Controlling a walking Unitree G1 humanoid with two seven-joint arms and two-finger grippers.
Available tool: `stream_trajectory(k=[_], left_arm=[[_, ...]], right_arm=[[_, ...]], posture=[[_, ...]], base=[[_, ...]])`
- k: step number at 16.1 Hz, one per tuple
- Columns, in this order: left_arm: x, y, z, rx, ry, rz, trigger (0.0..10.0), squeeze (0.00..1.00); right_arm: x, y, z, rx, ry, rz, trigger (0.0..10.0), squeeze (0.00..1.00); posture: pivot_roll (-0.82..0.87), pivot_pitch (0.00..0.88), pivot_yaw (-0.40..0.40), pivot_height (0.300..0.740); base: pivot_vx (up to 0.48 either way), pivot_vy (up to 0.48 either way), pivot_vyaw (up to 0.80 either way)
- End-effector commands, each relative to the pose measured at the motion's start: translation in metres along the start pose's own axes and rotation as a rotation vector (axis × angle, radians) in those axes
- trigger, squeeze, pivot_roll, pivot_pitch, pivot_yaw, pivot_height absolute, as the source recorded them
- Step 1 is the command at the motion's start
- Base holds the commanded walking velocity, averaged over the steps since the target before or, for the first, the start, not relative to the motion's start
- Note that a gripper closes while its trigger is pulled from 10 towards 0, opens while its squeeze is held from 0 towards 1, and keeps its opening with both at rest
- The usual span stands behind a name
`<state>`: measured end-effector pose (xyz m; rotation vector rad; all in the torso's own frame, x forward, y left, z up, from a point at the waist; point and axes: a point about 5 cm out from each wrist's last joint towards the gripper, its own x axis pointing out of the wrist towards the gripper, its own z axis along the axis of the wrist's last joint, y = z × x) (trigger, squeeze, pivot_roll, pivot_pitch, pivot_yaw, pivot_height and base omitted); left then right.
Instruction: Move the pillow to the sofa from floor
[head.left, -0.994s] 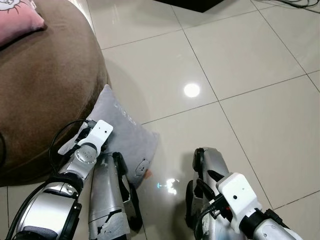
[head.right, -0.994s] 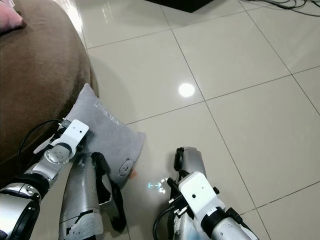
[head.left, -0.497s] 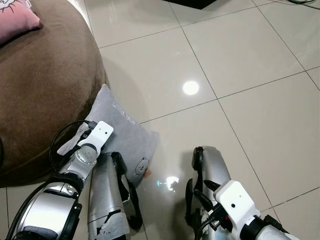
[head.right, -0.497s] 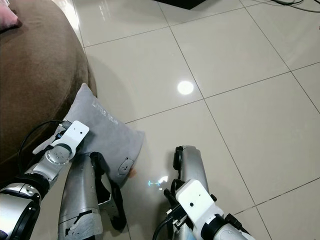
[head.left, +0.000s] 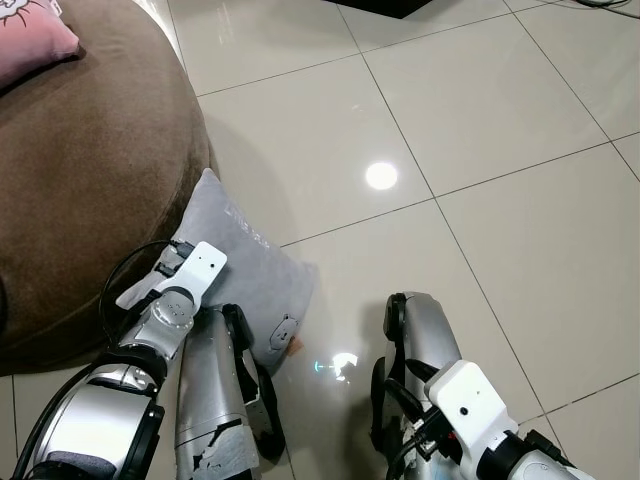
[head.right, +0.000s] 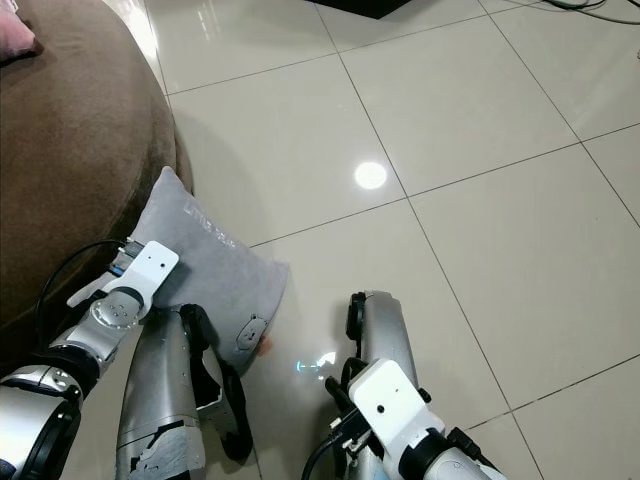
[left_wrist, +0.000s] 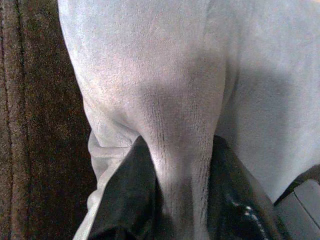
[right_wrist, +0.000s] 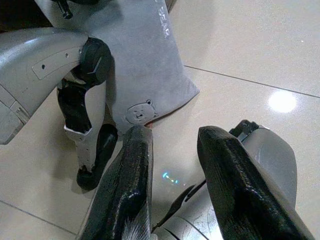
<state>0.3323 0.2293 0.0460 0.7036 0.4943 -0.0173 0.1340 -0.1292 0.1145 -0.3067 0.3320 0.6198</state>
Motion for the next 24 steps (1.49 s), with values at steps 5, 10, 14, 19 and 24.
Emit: stream_trajectory(k=[5,10,14,19,24], left_arm=[[-0.002,-0.005,-0.012,-0.017,0.045,-0.032,0.0,0.00],[-0.003,-0.032,0.014,-0.114,-0.096,-0.187,0.0,0.00],[-0.003,-0.048,0.060,-0.240,-0.266,-0.244,0.0,0.00],[-0.004,-0.026,0.118,-0.456,-0.464,-0.206,0.0,0.00],[-0.024,0.007,0.161,-0.610,-0.753,-0.253,0.0,0.00]], right_arm=[[-0.001,0.003,-0.006,0.017,0.016,0.000,10.0,0.00],[0.002,0.005,-0.008,0.047,-0.005,-0.030,10.0,0.00],[0.007,0.003,-0.008,0.065,-0.041,-0.062,10.0,0.00],[0.023,-0.017,-0.005,0.071,-0.085,-0.208,10.0,0.00],[0.032,-0.047,0.020,0.145,-0.231,-0.412,10.0,0.00]], posture=[[-0.15,0.334,0.049,0.521],[-0.13,0.297,0.064,0.521],[-0.10,0.259,0.077,0.521],[-0.08,0.196,0.087,0.521],[-0.07,0.104,0.127,0.561]], base=[[0.000,0.000,0.00],[0.000,0.000,0.00],[0.000,0.000,0.00],[0.000,0.000,0.00],[0.000,0.000,0.00]])
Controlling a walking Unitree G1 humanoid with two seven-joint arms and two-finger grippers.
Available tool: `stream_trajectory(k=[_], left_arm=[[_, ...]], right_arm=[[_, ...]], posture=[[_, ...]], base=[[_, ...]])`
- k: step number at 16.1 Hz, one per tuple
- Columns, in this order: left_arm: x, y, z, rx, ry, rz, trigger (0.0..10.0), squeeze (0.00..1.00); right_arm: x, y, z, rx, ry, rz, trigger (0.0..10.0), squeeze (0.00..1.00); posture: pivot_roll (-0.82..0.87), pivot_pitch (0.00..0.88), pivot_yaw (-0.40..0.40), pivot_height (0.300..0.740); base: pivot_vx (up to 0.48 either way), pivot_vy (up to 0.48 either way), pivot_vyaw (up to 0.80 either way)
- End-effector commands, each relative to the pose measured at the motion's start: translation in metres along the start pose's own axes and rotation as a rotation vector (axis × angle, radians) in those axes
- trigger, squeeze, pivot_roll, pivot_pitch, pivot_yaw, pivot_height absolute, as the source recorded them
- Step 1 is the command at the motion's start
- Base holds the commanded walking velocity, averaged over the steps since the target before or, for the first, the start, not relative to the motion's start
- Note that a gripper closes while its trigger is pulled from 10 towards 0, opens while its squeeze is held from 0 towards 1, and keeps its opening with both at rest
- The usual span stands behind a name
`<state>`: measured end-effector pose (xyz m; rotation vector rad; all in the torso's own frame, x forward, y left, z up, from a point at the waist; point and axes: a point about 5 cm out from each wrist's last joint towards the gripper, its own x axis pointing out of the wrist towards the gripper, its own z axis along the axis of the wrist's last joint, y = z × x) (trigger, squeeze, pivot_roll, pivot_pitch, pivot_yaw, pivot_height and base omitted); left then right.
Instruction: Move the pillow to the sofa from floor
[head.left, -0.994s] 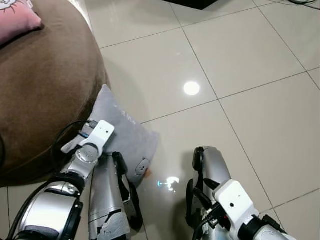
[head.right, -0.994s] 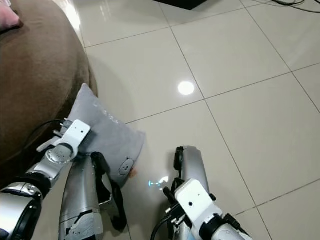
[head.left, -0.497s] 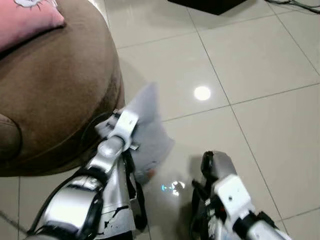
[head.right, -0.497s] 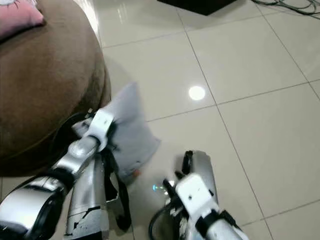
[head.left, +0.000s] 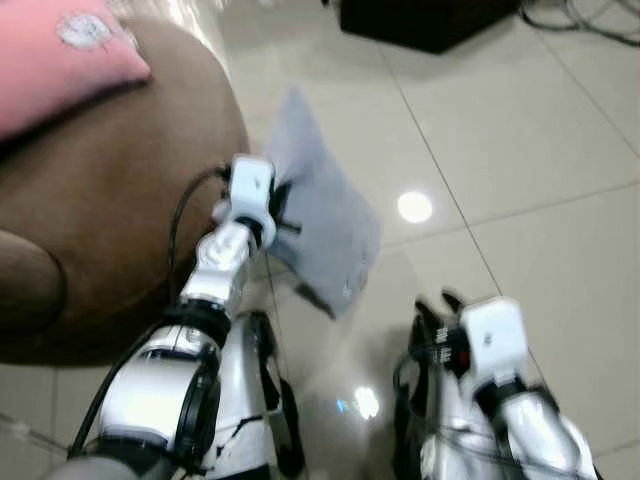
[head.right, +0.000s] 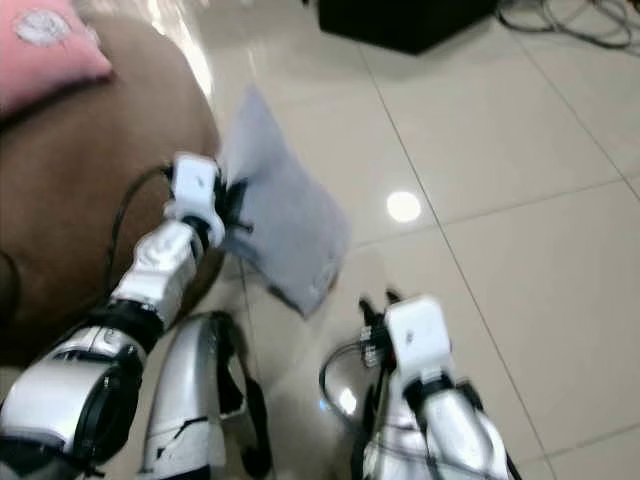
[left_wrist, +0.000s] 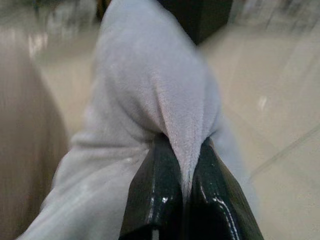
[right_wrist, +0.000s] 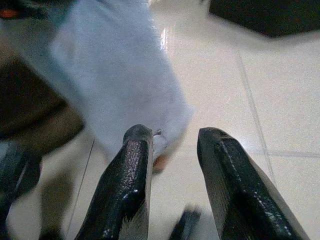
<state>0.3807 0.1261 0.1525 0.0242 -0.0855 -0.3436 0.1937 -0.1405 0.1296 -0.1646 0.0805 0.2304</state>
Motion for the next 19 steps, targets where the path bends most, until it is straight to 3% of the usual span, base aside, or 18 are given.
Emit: stream_trajectory(k=[1,2,3,4,6,9,12,16,19], left_arm=[[-0.005,0.004,0.029,-0.022,-0.136,-0.010,0.0,0.00],[-0.006,0.004,0.033,-0.027,-0.154,-0.007,0.0,0.00],[-0.012,0.004,0.044,-0.017,-0.202,0.016,2.7,0.00],[-0.014,0.004,0.048,-0.047,-0.201,0.029,10.0,0.00],[-0.028,-0.008,0.053,-0.089,-0.200,0.004,10.0,0.00],[-0.060,-0.004,0.051,-0.146,-0.211,0.102,10.0,0.00],[-0.081,-0.007,0.045,-0.054,-0.168,0.102,10.0,0.00],[-0.091,-0.004,0.024,-0.025,-0.091,0.139,10.0,0.00],[-0.096,0.000,0.014,-0.007,-0.042,0.184,10.0,0.00]], right_arm=[[0.003,-0.006,0.008,0.031,-0.034,-0.064,10.0,0.00],[0.005,-0.008,0.011,0.040,-0.045,-0.082,10.0,0.00],[0.009,-0.012,0.019,0.063,-0.078,-0.110,10.0,0.00],[0.015,-0.016,0.024,0.068,-0.095,-0.132,10.0,0.00],[0.027,-0.022,0.034,0.092,-0.129,-0.144,10.0,0.00],[0.038,-0.029,0.037,0.058,-0.106,-0.181,10.0,0.00],[0.045,-0.032,0.041,0.091,-0.112,-0.186,10.0,0.00],[0.049,-0.021,0.032,0.110,-0.074,-0.117,10.0,0.00],[0.052,-0.016,0.029,0.081,-0.061,-0.019,10.0,0.00]], posture=[[-0.07,0.089,0.126,0.571],[-0.07,0.085,0.125,0.576],[-0.07,0.072,0.120,0.586],[-0.06,0.062,0.110,0.596],[-0.05,0.036,0.089,0.616],[-0.04,0.031,0.067,0.646],[-0.03,0.029,0.051,0.681],[-0.03,0.027,0.042,0.721],[-0.01,0.028,-0.010,0.740]], base=[[0.000,0.000,0.00],[0.000,0.000,0.00],[0.000,0.000,0.00],[0.000,0.000,0.00],[0.000,0.000,0.00],[0.000,0.000,0.00],[0.000,0.000,0.00],[0.000,0.000,0.00],[0.000,0.000,0.00]])
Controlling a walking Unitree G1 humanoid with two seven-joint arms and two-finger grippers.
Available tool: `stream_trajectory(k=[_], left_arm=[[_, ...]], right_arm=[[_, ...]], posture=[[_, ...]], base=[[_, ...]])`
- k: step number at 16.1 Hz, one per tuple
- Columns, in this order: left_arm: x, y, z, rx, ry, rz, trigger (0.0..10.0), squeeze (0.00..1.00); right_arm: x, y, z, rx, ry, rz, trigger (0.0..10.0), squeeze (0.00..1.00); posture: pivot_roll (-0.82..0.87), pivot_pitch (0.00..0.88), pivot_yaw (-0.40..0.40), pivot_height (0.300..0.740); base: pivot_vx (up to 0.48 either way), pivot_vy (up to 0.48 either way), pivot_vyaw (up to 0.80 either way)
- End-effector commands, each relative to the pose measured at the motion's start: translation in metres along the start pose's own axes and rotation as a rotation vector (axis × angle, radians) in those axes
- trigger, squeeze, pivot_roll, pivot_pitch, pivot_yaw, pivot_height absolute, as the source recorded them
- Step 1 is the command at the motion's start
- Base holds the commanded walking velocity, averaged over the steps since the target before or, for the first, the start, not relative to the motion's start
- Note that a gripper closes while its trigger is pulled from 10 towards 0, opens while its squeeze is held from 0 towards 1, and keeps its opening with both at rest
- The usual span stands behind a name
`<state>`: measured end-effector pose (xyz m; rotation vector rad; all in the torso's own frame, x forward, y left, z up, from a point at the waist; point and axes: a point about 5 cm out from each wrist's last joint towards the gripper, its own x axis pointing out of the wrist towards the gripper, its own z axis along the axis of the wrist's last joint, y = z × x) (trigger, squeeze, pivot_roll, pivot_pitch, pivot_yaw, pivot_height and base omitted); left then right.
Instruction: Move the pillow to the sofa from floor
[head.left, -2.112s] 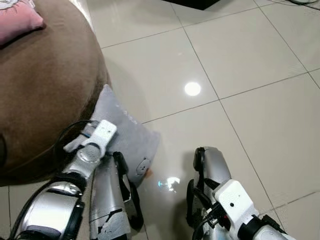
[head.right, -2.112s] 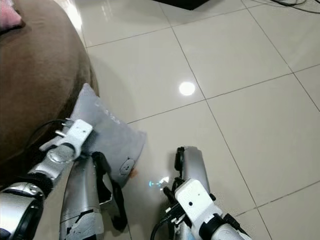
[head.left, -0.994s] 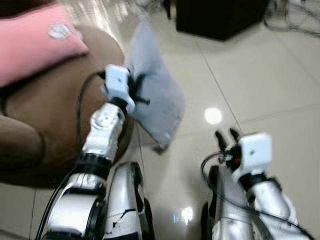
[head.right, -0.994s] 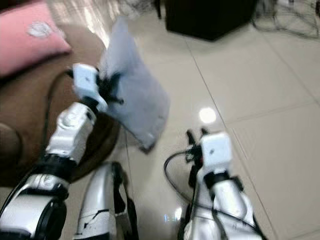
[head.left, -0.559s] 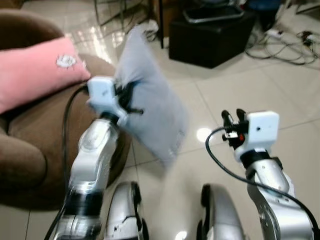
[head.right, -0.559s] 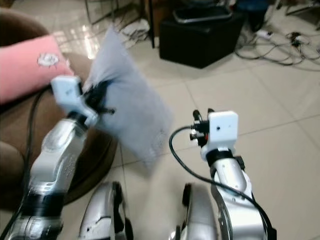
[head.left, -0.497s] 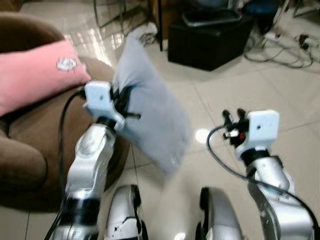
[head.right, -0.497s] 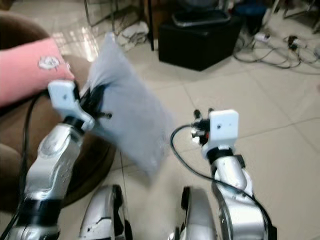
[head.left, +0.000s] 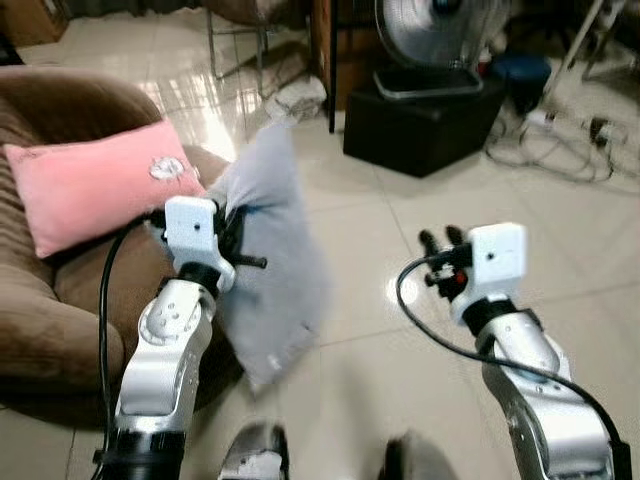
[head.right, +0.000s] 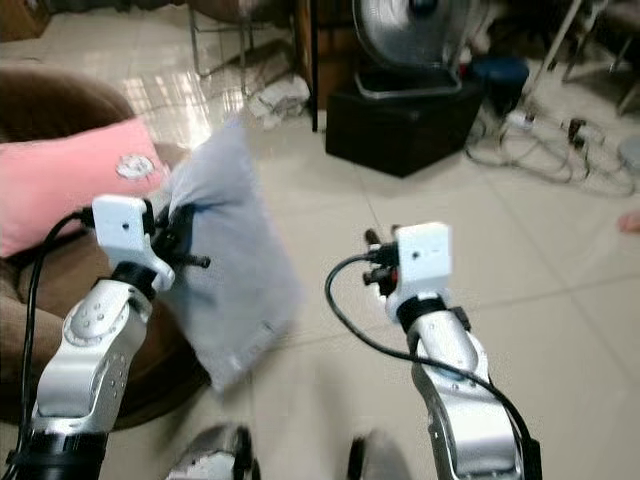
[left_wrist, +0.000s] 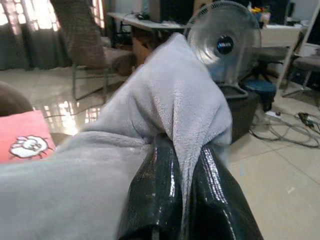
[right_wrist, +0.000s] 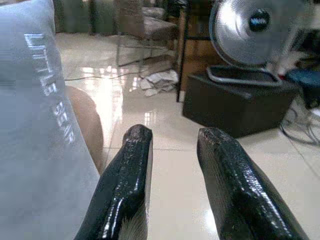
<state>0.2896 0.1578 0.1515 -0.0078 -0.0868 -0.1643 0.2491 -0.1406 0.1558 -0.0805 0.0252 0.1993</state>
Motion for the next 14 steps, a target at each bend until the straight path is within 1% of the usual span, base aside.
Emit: stream_trajectory(k=[1,2,3,4,5,6,8,9,10,11,12,14], left_arm=[[0.001,-0.001,0.008,0.013,-0.035,0.008,10.0,0.00],[0.001,-0.004,0.014,0.046,-0.059,-0.009,10.0,0.00],[0.002,-0.006,0.016,0.053,-0.073,-0.017,10.0,0.00],[0.003,-0.007,0.017,0.089,-0.071,-0.025,10.0,0.00],[0.004,-0.009,0.018,0.114,-0.069,-0.036,10.0,0.00],[0.007,-0.012,0.019,0.161,-0.086,-0.065,10.0,0.00],[0.012,-0.016,0.019,0.128,-0.082,-0.098,10.0,0.00],[0.016,-0.019,0.018,0.132,-0.076,-0.115,10.0,0.00],[0.017,-0.019,0.017,0.130,-0.074,-0.117,10.0,0.00],[0.023,-0.022,0.018,0.134,-0.072,-0.128,10.0,0.00],[0.024,-0.023,0.019,0.131,-0.075,-0.131,10.0,0.00],[0.025,-0.024,0.020,0.122,-0.080,-0.134,10.0,0.00]], right_arm=[[0.002,0.000,0.000,0.003,-0.001,0.019,10.0,0.00],[0.006,-0.001,-0.002,-0.010,0.002,0.037,10.0,0.00],[0.008,-0.001,-0.004,-0.012,0.005,0.040,10.0,0.00],[0.010,-0.002,-0.007,-0.014,0.007,0.027,10.0,0.00],[0.010,-0.004,-0.008,-0.021,-0.001,0.010,10.0,0.00],[0.010,-0.008,-0.013,-0.048,0.016,-0.051,10.0,0.00],[0.006,-0.009,-0.015,-0.033,0.011,-0.077,10.0,0.00],[0.004,-0.009,-0.015,-0.075,0.014,-0.073,10.0,0.00],[0.004,-0.008,-0.015,-0.089,0.017,-0.070,10.0,0.00],[0.002,-0.008,-0.016,-0.089,0.017,-0.079,10.0,0.00],[0.002,-0.008,-0.017,-0.089,0.017,-0.079,10.0,0.00],[0.001,-0.001,-0.020,-0.095,0.032,-0.011,10.0,0.00]], posture=[[0.00,0.028,-0.023,0.740],[0.02,0.029,-0.039,0.740],[0.02,0.028,-0.043,0.740],[0.03,0.023,-0.040,0.740],[0.03,0.023,-0.040,0.740],[0.02,0.020,-0.026,0.740],[0.01,0.022,0.004,0.740],[0.00,0.022,0.013,0.740],[0.00,0.022,0.013,0.740],[0.00,0.018,0.027,0.740],[0.00,0.017,0.029,0.740],[0.00,0.021,0.026,0.740]], base=[[0.000,0.000,0.00],[0.000,0.000,0.00],[0.000,0.000,0.00],[0.000,0.000,0.00],[0.000,0.000,0.00],[0.000,0.000,0.00],[0.326,0.000,0.00],[0.375,0.000,0.00],[0.375,0.000,0.00],[0.375,0.000,0.80],[0.379,0.000,0.80],[0.379,0.000,0.80]])
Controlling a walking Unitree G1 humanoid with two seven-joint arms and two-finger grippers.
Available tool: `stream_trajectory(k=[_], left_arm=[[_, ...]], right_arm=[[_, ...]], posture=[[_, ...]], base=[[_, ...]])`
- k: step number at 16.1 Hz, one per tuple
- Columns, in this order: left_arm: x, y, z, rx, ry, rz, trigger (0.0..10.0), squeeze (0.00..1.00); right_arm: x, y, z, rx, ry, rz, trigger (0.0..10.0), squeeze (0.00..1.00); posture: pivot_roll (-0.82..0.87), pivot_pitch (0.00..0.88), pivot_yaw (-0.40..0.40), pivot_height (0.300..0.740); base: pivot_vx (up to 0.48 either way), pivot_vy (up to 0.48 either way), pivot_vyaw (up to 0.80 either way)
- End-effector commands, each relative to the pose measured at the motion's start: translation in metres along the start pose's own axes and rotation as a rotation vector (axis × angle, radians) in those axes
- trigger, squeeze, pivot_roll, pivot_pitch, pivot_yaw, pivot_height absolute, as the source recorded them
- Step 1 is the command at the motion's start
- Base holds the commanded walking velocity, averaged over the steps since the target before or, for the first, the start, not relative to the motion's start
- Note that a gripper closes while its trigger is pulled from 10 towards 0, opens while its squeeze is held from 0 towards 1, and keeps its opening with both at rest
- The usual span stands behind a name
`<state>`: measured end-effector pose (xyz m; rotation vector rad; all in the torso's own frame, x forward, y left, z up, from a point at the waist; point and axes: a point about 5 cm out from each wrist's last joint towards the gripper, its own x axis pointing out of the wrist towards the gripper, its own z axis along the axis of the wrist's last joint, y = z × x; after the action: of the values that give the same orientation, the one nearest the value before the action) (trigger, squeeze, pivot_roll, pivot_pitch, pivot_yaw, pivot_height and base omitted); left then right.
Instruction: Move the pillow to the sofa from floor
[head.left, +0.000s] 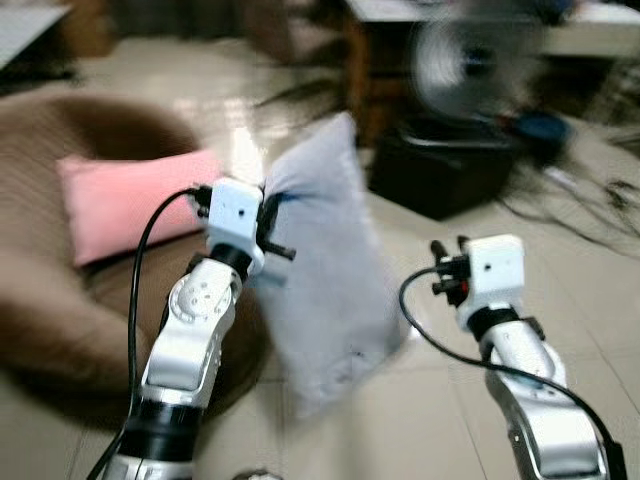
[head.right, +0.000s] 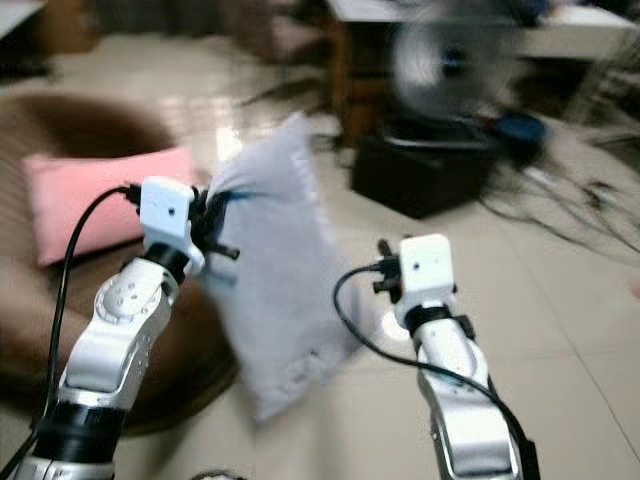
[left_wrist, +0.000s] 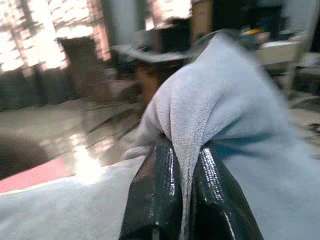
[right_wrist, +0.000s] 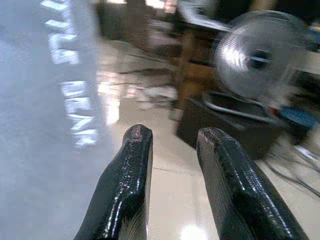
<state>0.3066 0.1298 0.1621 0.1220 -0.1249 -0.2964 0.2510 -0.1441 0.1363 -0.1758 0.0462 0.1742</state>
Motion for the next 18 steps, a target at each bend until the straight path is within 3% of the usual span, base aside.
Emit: stream_trajectory(k=[1,9,11,13,18], left_arm=[[0.003,0.004,0.010,0.005,-0.049,0.011,10.0,0.00],[-0.003,0.010,0.008,0.029,-0.039,0.033,10.0,0.00],[0.000,0.005,0.007,0.019,-0.037,0.010,10.0,0.00],[0.006,-0.008,0.006,0.007,-0.045,-0.072,10.0,0.00],[0.025,-0.022,0.007,-0.011,-0.055,-0.165,10.0,0.00]], right_arm=[[-0.002,0.008,-0.003,-0.019,0.014,0.087,10.0,0.00],[-0.007,0.015,-0.011,-0.066,0.046,0.182,10.0,0.00],[-0.010,0.013,-0.011,-0.079,0.047,0.156,10.0,0.00],[-0.012,0.006,-0.015,-0.064,0.063,0.089,10.0,0.00],[-0.014,0.004,-0.015,-0.070,0.065,0.079,10.0,0.00]], posture=[[0.00,0.026,0.021,0.740],[0.02,0.040,0.012,0.740],[0.01,0.049,0.024,0.740],[0.01,0.050,0.023,0.740],[-0.01,0.058,0.036,0.740]], base=[[0.375,0.000,0.80],[0.379,0.000,0.80],[0.379,0.000,0.80],[0.379,0.000,0.00],[0.376,0.000,0.00]])
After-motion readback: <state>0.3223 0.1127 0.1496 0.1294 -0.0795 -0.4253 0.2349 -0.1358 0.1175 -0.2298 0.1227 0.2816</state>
